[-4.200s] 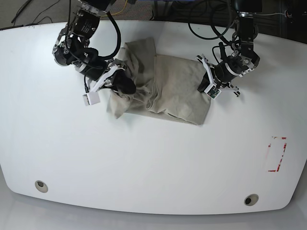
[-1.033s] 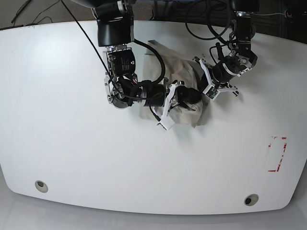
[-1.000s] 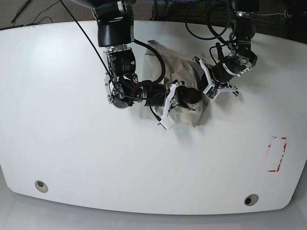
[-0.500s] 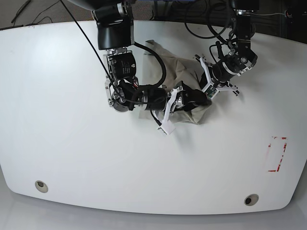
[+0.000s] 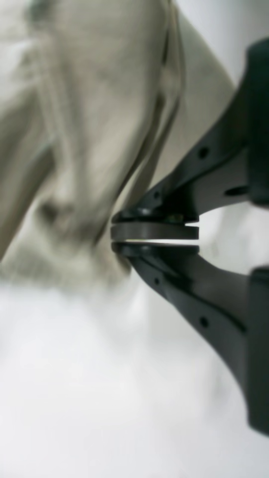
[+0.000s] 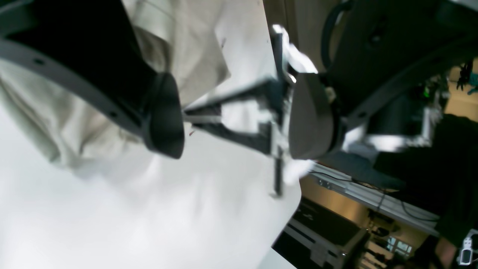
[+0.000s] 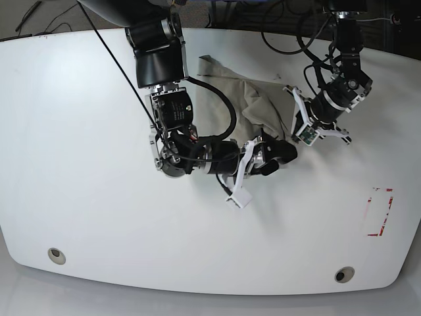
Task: Layout the t-shirt on the table in an organized manner, then fold the t-shirt properly
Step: 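Regrasp the folded bundle edges with both grippers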
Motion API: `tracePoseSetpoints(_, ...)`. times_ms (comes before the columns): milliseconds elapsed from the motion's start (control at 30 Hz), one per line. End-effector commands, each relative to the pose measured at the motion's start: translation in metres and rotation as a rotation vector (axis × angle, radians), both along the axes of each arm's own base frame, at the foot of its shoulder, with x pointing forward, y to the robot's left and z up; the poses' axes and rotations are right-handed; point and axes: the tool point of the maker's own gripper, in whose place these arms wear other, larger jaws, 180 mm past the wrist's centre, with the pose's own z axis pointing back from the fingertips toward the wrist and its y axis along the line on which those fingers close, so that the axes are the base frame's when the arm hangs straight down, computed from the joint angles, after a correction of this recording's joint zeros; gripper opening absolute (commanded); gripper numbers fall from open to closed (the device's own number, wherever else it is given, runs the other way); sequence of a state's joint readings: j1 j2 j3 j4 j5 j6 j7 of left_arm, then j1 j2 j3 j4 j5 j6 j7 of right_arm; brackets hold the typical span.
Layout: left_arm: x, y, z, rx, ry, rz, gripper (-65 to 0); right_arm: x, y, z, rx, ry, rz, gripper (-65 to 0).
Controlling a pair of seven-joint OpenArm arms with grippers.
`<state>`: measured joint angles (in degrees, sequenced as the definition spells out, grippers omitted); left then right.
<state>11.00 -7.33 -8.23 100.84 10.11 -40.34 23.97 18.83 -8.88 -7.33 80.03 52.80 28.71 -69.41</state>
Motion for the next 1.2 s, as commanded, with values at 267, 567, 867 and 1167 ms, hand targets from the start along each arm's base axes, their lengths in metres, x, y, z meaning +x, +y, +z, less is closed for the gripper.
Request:
tracePoseSetpoints(267,0.044,0.088,0.075,0.064,-0.227,0.204,-65.0,0.036,-0.049,0.014,-0.022,-0.083,-0.107,-22.8)
tracePoseSetpoints(567,0.055,0.113,0.112,-0.023,-0.350,0.372,-65.0,0.047,-0.086,0.012,-0.073,-0.136,-0.177,-40.2)
tracePoseSetpoints(867,0.045,0.041,0.089,-0.112,-0.285,0.249,-65.0,0.050,-0.110,0.001,-0.113,-0.137,-0.215,-63.5)
tracePoseSetpoints(1167,-0.007,-0.059,0.033,-0.135,-0.088,-0.048,-65.0,0.049,-0.118,-0.007,-0.150,-0.140,-0.214,-65.0)
